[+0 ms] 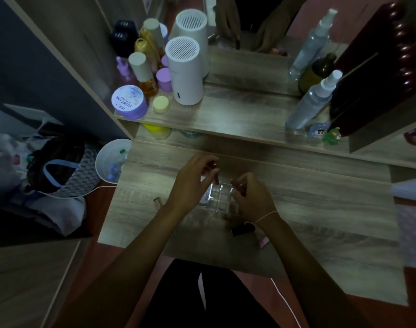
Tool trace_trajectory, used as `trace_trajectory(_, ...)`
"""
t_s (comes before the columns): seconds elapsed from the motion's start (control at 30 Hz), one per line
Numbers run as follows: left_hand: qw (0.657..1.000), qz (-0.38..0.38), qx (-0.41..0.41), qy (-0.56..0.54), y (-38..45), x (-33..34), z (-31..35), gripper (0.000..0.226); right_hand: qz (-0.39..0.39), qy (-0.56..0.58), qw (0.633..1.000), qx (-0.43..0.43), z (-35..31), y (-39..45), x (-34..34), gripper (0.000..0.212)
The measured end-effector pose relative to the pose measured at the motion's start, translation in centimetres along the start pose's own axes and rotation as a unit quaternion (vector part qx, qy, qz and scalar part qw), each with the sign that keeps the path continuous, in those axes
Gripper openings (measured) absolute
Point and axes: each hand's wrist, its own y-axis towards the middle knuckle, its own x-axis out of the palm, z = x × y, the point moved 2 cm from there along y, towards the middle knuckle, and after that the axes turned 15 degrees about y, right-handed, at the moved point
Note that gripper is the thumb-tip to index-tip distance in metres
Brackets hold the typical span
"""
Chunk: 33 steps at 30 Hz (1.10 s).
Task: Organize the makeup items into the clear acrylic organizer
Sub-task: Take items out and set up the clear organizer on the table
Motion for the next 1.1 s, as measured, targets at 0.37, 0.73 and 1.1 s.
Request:
trace_trajectory(0.37,0.996,-0.068,0.015,0.059,-0.4,2.7,-0.8,0.022,0.002,-0.103,0.992,-0.067,-1.3,1.2,0.6,0.011)
trace_trajectory(0.73,0.995,-0.072,-0.007,0.065,-0.7,3.1,-0.8,0.024,0.02,-0.033,0.994,-0.103,-2.2,1.3,1.2,0.031)
trace_trajectory(1.1,0.994,-0.077,-0.037,0.064,-0.7,3.1,-0.9,0.031,0.033,-0.03,0.994,-0.098,-1.9,1.4,1.4,0.02)
